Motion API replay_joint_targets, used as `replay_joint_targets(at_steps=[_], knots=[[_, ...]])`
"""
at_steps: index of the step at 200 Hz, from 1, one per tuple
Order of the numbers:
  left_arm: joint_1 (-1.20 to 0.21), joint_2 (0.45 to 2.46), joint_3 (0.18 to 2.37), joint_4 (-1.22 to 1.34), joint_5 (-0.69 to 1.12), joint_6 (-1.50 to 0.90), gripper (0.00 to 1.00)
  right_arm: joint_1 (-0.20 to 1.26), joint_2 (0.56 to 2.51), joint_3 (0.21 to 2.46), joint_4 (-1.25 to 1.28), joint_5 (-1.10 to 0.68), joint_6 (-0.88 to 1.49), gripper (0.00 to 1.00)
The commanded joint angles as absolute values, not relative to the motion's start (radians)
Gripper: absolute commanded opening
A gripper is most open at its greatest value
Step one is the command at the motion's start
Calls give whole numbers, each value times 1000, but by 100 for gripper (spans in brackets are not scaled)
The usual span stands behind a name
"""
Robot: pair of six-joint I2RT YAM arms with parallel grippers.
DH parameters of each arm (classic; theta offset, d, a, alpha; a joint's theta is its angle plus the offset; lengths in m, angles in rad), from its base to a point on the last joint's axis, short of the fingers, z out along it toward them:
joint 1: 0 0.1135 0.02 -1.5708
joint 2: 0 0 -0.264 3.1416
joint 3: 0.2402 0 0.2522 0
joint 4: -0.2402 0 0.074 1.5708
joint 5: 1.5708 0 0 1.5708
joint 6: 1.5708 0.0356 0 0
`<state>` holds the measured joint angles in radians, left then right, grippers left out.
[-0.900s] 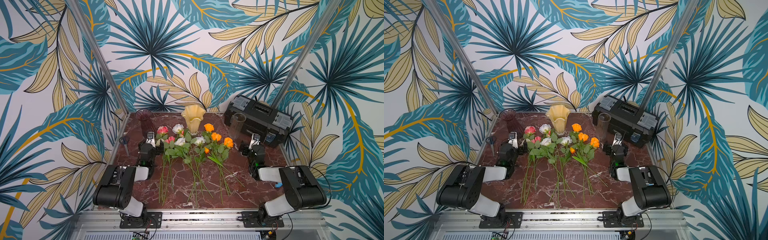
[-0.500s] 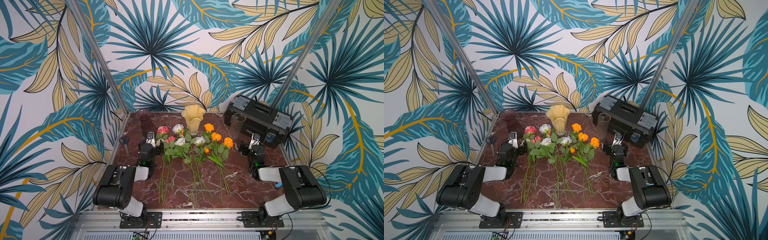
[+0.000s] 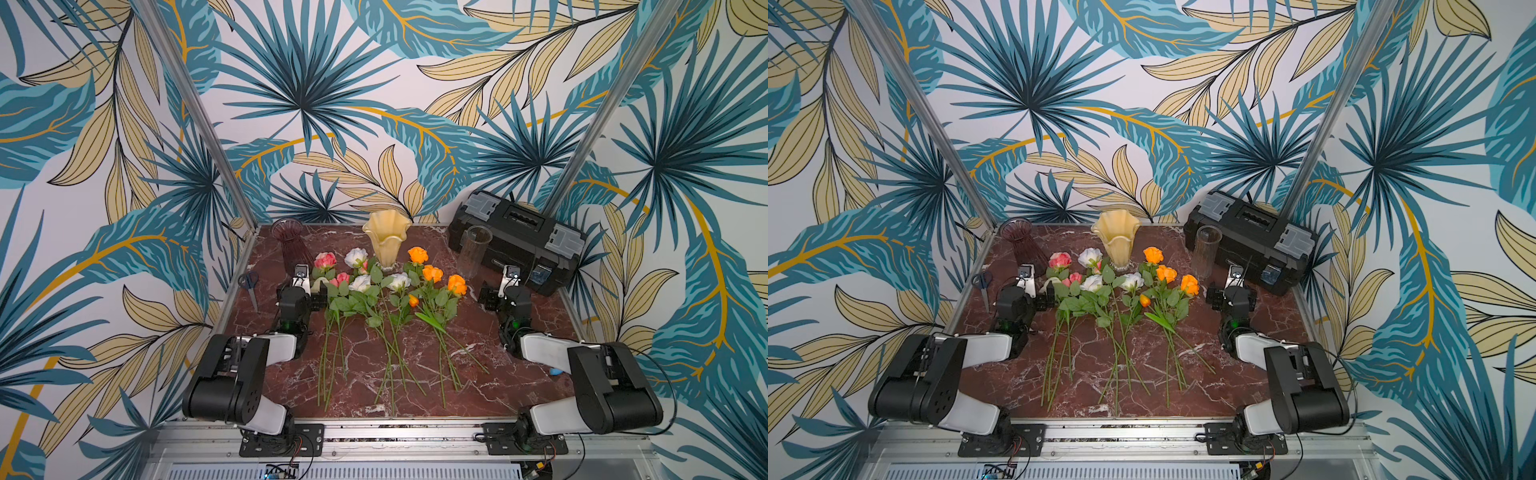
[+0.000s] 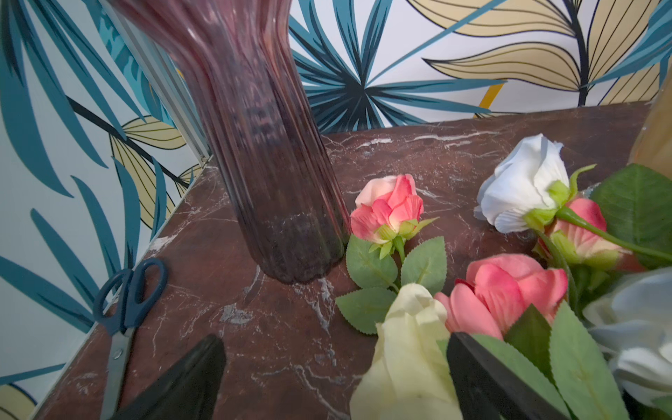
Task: Arrange the flowers in different vases according to their variety
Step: Pick up the flower at the center of the board.
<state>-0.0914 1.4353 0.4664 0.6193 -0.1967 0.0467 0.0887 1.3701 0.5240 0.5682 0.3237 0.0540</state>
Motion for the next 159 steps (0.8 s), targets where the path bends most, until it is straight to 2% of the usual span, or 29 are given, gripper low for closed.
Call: replay_joint_targets(at_steps=[1,51,90,132,159], knots=[[-107,1342,588,313,-165,46,100,96,1267,615,206,288,120,100],[-222,1156,696,-89,-159,26,100,140,1102,675,-225,106,196,100],[-230,1050,748,-322,-50,-39,100,213,1148,785,-484,-20,232,100],[-234,974,735,-386,24,-74,100,331,1206,848,-669,-14,226,100],[-236,981,742,-391,38,-78,100,391,1247,836,-680,-15,231,100]])
